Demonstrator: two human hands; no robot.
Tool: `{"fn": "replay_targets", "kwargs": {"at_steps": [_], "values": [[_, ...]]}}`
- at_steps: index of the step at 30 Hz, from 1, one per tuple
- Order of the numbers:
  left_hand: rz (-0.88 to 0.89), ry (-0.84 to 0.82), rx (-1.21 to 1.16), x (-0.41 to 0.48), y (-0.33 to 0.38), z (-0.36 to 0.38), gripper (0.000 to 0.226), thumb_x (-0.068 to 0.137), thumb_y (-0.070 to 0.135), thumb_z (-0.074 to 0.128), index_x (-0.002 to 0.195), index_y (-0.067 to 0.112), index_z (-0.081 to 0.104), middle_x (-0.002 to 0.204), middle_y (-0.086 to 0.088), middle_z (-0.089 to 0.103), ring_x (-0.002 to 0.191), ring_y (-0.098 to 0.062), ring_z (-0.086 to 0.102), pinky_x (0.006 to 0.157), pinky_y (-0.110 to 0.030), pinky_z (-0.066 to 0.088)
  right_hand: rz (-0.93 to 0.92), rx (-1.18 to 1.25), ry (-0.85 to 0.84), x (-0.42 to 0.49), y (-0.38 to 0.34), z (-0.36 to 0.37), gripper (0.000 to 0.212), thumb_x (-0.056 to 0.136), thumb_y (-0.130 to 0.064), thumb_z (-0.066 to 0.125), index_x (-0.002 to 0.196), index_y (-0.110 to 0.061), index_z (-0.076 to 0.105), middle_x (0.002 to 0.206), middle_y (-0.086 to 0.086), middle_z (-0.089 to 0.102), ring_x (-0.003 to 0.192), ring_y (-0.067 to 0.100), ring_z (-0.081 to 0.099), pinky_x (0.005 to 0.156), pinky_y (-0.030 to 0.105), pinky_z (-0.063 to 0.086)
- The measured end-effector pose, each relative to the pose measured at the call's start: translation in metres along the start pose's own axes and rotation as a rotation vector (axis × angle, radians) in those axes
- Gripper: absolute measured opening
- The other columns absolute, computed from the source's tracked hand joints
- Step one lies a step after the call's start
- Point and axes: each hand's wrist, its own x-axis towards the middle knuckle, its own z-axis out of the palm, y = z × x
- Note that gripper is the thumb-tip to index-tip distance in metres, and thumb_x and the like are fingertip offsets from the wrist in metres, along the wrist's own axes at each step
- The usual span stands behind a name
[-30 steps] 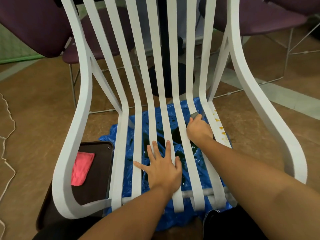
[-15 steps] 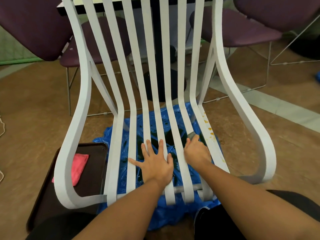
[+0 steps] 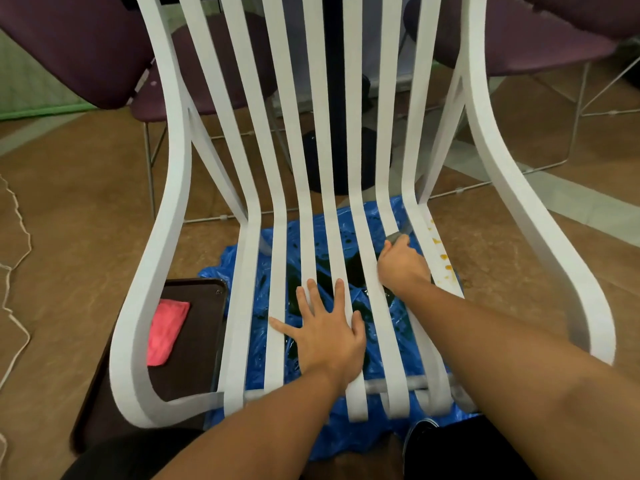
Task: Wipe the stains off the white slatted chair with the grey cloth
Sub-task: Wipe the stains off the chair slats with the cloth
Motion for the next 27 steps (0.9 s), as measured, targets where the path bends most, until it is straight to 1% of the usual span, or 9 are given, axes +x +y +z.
{"fn": "replay_targets", "kwargs": {"at_steps": [5,10,12,14,15,19,22,25,27], "values": [[0.002,0.008,-0.010,0.002,-0.001,0.002,0.064,0.101,0.059,0.012,0.156,0.043,-0.016,0.167,-0.009,-0.020,0.152,-0.033,-0.022,0.101,-0.083,-0.011,-0.004,0.011,0.000,0.031,-0.015,-0.001,0.040,0.108,-0.037,0.024,0.126,-0.006,0.040,0.112,0.021,0.066,0.103,0.039,0.064,0.070,0.039,0.039],[-0.005,0.010,-0.002,0.004,-0.001,0.005,0.064,0.100,0.060,0.012,0.156,0.044,-0.016,0.167,-0.007,-0.021,0.152,-0.032,-0.023,0.101,-0.082,-0.015,-0.002,0.050,-0.016,0.068,-0.030,0.003,0.042,0.107,-0.038,0.025,0.130,-0.006,0.038,0.119,0.021,0.063,0.109,0.039,0.061,0.075,0.041,0.039],[-0.011,0.013,-0.005,0.005,-0.001,0.006,0.064,0.100,0.060,0.012,0.156,0.045,-0.016,0.167,-0.007,-0.020,0.152,-0.032,-0.023,0.102,-0.082,-0.015,-0.001,0.070,-0.022,0.079,-0.035,0.002,0.043,0.107,-0.038,0.026,0.134,-0.006,0.037,0.123,0.022,0.061,0.113,0.040,0.059,0.078,0.042,0.042],[-0.013,0.008,-0.002,0.007,-0.001,0.007,0.065,0.099,0.060,0.011,0.155,0.045,-0.017,0.167,-0.007,-0.021,0.152,-0.032,-0.023,0.102,-0.082,-0.015,0.002,0.094,-0.031,0.089,-0.040,0.002,0.045,0.107,-0.037,0.028,0.140,-0.006,0.033,0.127,0.023,0.060,0.116,0.040,0.058,0.085,0.044,0.046],[-0.014,0.005,0.003,0.007,-0.001,0.006,0.065,0.099,0.060,0.010,0.155,0.045,-0.018,0.167,-0.007,-0.021,0.152,-0.032,-0.024,0.102,-0.082,-0.014,0.002,0.105,-0.034,0.093,-0.042,0.001,0.046,0.107,-0.036,0.028,0.141,-0.005,0.032,0.127,0.023,0.060,0.116,0.040,0.058,0.085,0.044,0.046],[-0.014,0.001,0.018,0.008,0.000,0.006,0.064,0.099,0.060,0.009,0.154,0.045,-0.019,0.166,-0.008,-0.022,0.152,-0.032,-0.024,0.103,-0.082,-0.013,0.005,0.104,-0.026,0.105,-0.046,0.003,0.042,0.108,-0.035,0.027,0.136,-0.005,0.033,0.121,0.022,0.063,0.111,0.039,0.062,0.074,0.039,0.041],[-0.004,0.001,0.016,0.009,0.000,0.005,0.064,0.100,0.060,0.010,0.154,0.045,-0.020,0.166,-0.007,-0.023,0.152,-0.031,-0.025,0.103,-0.082,-0.013,-0.002,0.096,-0.032,0.110,-0.045,0.004,0.041,0.108,-0.035,0.026,0.137,-0.006,0.032,0.122,0.020,0.063,0.110,0.038,0.063,0.074,0.038,0.041],[-0.004,-0.002,0.007,0.010,-0.001,0.005,0.064,0.101,0.059,0.012,0.154,0.045,-0.021,0.166,-0.006,-0.023,0.151,-0.030,-0.026,0.103,-0.081,-0.014,-0.037,0.057,-0.075,0.113,-0.042,0.005,0.046,0.107,-0.027,0.023,0.148,-0.007,0.030,0.138,0.017,0.053,0.118,0.037,0.057,0.081,0.041,0.043],[-0.009,0.004,0.004,0.009,-0.001,0.006,0.064,0.101,0.059,0.012,0.154,0.046,-0.020,0.167,-0.006,-0.022,0.152,-0.030,-0.025,0.104,-0.082,-0.012,-0.036,0.088,-0.093,0.111,-0.039,0.004,0.044,0.105,-0.019,0.024,0.144,-0.003,0.037,0.137,0.020,0.051,0.120,0.039,0.053,0.089,0.044,0.043]]}}
